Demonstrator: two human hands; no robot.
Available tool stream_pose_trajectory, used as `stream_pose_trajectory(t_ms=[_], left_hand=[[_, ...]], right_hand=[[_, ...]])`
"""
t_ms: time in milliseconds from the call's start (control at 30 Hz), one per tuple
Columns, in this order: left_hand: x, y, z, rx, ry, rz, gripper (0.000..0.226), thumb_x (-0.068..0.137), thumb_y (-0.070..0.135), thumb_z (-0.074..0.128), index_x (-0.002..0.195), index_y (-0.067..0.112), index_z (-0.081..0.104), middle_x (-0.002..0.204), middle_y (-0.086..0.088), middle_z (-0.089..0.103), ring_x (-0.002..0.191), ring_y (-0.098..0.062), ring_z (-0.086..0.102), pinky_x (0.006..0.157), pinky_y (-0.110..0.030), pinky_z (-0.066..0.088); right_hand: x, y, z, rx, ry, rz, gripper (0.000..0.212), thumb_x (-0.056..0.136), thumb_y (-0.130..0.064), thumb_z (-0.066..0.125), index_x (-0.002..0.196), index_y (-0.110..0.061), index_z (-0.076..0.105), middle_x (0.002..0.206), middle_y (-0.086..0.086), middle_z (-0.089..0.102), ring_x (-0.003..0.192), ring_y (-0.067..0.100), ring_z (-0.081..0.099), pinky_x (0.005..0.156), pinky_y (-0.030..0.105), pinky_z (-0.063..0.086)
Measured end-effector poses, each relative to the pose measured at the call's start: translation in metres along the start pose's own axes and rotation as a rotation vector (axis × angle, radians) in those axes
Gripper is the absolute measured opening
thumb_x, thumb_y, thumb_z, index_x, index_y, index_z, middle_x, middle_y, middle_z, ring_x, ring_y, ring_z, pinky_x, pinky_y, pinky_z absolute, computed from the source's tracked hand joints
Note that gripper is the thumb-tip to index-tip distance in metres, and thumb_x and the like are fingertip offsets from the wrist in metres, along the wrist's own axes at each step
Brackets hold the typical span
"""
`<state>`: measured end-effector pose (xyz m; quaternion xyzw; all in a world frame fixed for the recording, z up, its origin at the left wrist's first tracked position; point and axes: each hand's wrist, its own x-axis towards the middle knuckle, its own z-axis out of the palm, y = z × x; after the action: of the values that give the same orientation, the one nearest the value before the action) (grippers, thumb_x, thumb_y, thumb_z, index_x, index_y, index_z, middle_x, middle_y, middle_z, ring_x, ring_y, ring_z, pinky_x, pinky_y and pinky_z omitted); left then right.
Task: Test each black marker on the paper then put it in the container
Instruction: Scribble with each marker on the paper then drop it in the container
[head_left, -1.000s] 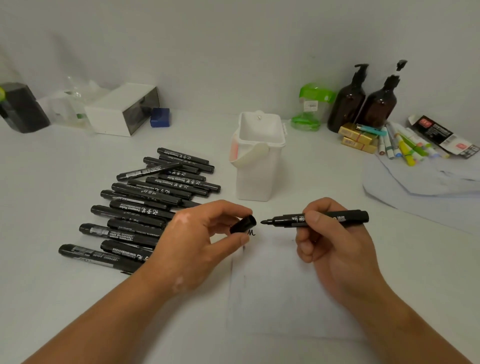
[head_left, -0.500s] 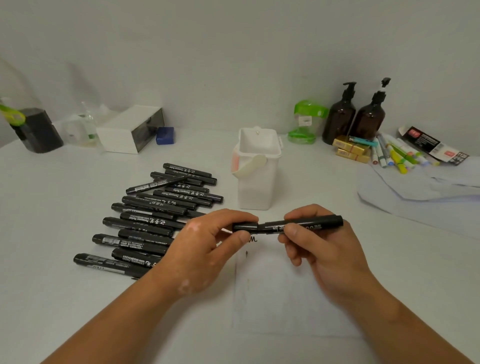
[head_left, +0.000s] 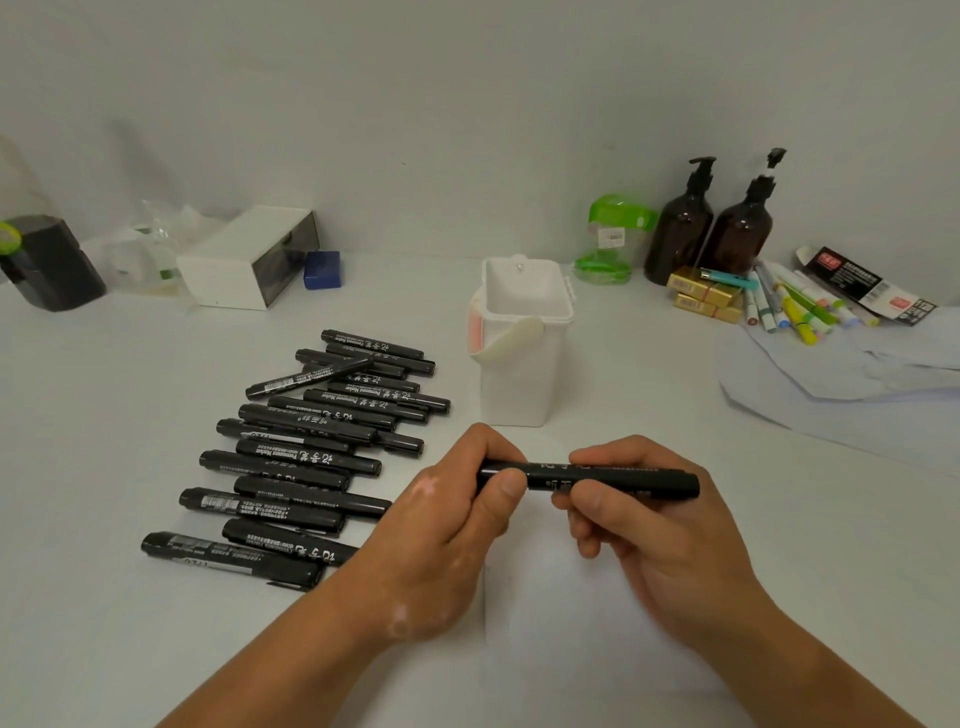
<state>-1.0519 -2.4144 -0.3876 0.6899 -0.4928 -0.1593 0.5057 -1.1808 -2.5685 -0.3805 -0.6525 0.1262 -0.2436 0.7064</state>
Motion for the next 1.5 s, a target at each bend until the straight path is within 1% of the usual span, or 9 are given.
stream_pose_trajectory(t_ms=[300, 500, 567, 667, 800, 967, 1167, 1333, 1500], left_hand=[[-0.001, 0.002, 0.000, 0.006, 0.011, 0.023, 0.027, 0.097, 0.056, 0.035, 0.094, 0.033, 0.048, 0.063, 0.012, 0.046, 0.058, -0.008, 0.040, 0.055, -0.027, 0.036], [0.001, 0.003, 0.004, -0.150, 0.104, -0.021, 0.012, 0.099, 0.039, 0.049, 0.096, 0.031, 0.057, 0.066, 0.002, 0.055, 0.061, -0.021, 0.050, 0.057, -0.038, 0.044], [0.002, 0.002, -0.002, -0.224, 0.127, -0.036, 0.010, 0.095, 0.037, 0.057, 0.097, 0.029, 0.062, 0.072, 0.001, 0.066, 0.062, -0.013, 0.059, 0.060, -0.024, 0.049], [0.003, -0.003, -0.014, -0.436, 0.195, -0.073, 0.022, 0.082, 0.033, 0.072, 0.097, 0.017, 0.068, 0.078, -0.007, 0.071, 0.063, -0.016, 0.062, 0.061, -0.025, 0.051], [0.004, -0.004, -0.011, -0.610, 0.226, -0.094, 0.028, 0.071, 0.027, 0.082, 0.096, 0.017, 0.075, 0.074, -0.001, 0.067, 0.067, -0.015, 0.059, 0.065, -0.028, 0.050], [0.003, 0.001, -0.005, -0.446, 0.184, -0.055, 0.024, 0.081, 0.032, 0.073, 0.103, 0.022, 0.074, 0.100, -0.002, 0.076, 0.096, -0.017, 0.071, 0.082, -0.026, 0.056], [-0.001, 0.003, -0.011, -0.203, 0.155, -0.008, 0.018, 0.087, 0.026, 0.073, 0.105, 0.027, 0.075, 0.086, 0.007, 0.072, 0.068, -0.006, 0.065, 0.064, -0.018, 0.050], [0.000, 0.001, -0.014, -0.172, 0.139, 0.011, 0.019, 0.086, 0.038, 0.072, 0.104, 0.033, 0.074, 0.083, 0.010, 0.071, 0.064, 0.001, 0.059, 0.061, -0.011, 0.045], [0.002, -0.007, -0.022, -0.262, 0.292, -0.048, 0.020, 0.081, 0.037, 0.073, 0.100, 0.035, 0.074, 0.079, -0.002, 0.071, 0.069, -0.021, 0.065, 0.067, -0.032, 0.056]], right_hand=[[-0.002, 0.001, 0.005, 0.051, -0.022, 0.015, 0.049, 0.058, -0.054, 0.093, 0.093, -0.023, 0.080, 0.079, 0.019, 0.075, 0.064, 0.024, 0.071, 0.060, 0.027, 0.057], [0.009, -0.002, 0.004, 0.133, -0.060, 0.087, 0.062, 0.052, -0.056, 0.096, 0.097, -0.017, 0.080, 0.080, 0.019, 0.073, 0.064, 0.023, 0.067, 0.060, 0.028, 0.056], [0.010, -0.004, -0.003, 0.182, -0.078, 0.096, 0.052, 0.065, -0.046, 0.092, 0.102, -0.012, 0.080, 0.086, 0.018, 0.072, 0.067, 0.024, 0.064, 0.059, 0.032, 0.055], [0.009, -0.008, -0.013, 0.134, 0.009, 0.096, 0.014, 0.080, -0.013, 0.079, 0.093, -0.008, 0.081, 0.079, 0.014, 0.070, 0.067, 0.026, 0.064, 0.059, 0.032, 0.057], [0.005, -0.008, -0.008, -0.176, 0.055, 0.031, 0.024, 0.085, 0.006, 0.072, 0.083, -0.016, 0.079, 0.079, 0.012, 0.077, 0.072, 0.029, 0.075, 0.067, 0.030, 0.061], [0.000, -0.010, 0.012, -0.511, -0.053, -0.069, 0.031, 0.087, -0.005, 0.078, 0.087, -0.037, 0.076, 0.085, -0.011, 0.078, 0.083, 0.007, 0.074, 0.073, 0.013, 0.054], [0.007, -0.039, 0.023, -0.517, -0.068, -0.157, 0.033, 0.076, -0.056, 0.066, 0.109, -0.050, 0.066, 0.082, -0.008, 0.071, 0.078, 0.015, 0.070, 0.063, 0.028, 0.058], [0.017, -0.058, 0.027, -0.707, -0.057, -0.276, 0.012, 0.083, -0.047, 0.068, 0.093, -0.042, 0.071, 0.079, -0.013, 0.069, 0.073, 0.011, 0.067, 0.064, 0.025, 0.056], [0.053, -0.121, 0.012, -0.647, 0.083, -0.478, 0.004, 0.082, -0.035, 0.071, 0.084, -0.033, 0.072, 0.065, -0.008, 0.070, 0.052, 0.008, 0.063, 0.055, 0.023, 0.050]])
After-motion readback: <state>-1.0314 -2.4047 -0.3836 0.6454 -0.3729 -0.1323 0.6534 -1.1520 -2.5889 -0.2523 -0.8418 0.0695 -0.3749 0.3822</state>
